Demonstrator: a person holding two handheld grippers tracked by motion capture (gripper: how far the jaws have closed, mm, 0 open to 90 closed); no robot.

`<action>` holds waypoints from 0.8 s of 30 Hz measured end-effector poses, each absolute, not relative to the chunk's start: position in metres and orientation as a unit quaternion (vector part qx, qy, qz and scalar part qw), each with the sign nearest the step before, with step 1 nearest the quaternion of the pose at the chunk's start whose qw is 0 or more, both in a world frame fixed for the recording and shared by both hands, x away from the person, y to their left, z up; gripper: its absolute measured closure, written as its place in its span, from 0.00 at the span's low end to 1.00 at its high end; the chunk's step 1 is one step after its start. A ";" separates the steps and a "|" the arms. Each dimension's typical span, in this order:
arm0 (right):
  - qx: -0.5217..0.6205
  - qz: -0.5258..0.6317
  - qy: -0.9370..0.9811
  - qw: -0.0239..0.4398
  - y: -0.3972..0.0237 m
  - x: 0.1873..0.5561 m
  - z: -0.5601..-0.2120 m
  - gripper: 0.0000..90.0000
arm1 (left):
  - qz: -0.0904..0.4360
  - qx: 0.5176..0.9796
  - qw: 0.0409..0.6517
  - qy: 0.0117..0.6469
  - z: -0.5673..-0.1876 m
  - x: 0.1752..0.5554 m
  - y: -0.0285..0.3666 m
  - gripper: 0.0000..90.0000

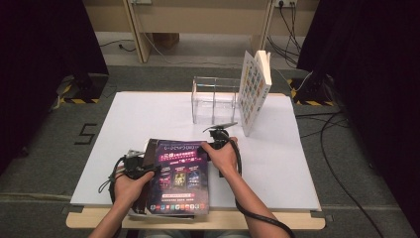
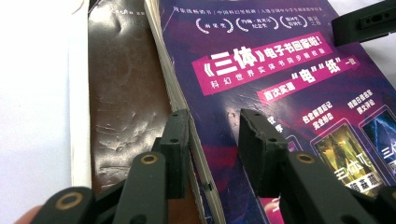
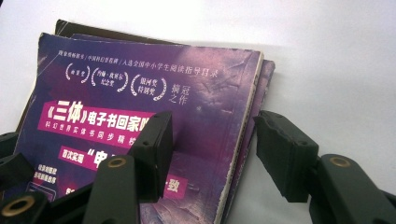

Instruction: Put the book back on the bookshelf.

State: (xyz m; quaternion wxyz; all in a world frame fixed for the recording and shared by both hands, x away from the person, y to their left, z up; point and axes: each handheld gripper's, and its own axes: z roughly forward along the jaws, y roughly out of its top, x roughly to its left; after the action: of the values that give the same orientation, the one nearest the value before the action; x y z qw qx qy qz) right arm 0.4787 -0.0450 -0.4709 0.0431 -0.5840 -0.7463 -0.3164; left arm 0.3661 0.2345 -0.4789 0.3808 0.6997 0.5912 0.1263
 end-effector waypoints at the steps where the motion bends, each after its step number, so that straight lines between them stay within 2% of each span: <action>1: -0.583 -0.318 -0.747 0.042 -0.045 0.478 -0.471 0.52 | 0.126 0.700 0.381 0.591 -0.479 0.366 0.234 0.70; 7: -0.594 -0.338 -0.730 0.029 -0.045 0.472 -0.474 0.54 | 0.128 0.698 0.383 0.592 -0.479 0.365 0.234 0.71; 13: -0.597 -0.341 -0.725 0.042 -0.049 0.474 -0.475 0.56 | 0.138 0.701 0.382 0.586 -0.477 0.362 0.233 0.75; 17: -0.600 -0.336 -0.725 0.035 -0.047 0.474 -0.474 0.56 | 0.144 0.710 0.368 0.583 -0.475 0.359 0.226 0.76; 19: -0.605 -0.335 -0.721 0.034 -0.046 0.473 -0.474 0.56 | 0.132 0.704 0.371 0.592 -0.475 0.362 0.227 0.76; 24: -0.615 -0.342 -0.708 0.056 -0.052 0.475 -0.475 0.61 | 0.133 0.705 0.363 0.594 -0.473 0.363 0.226 0.76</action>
State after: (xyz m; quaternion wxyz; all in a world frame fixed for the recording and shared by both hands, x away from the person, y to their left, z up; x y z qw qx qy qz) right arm 0.4750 -0.0523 -0.4748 0.0561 -0.6146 -0.7085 -0.3424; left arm 0.3632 0.2258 -0.4734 0.3633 0.7055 0.5939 0.1328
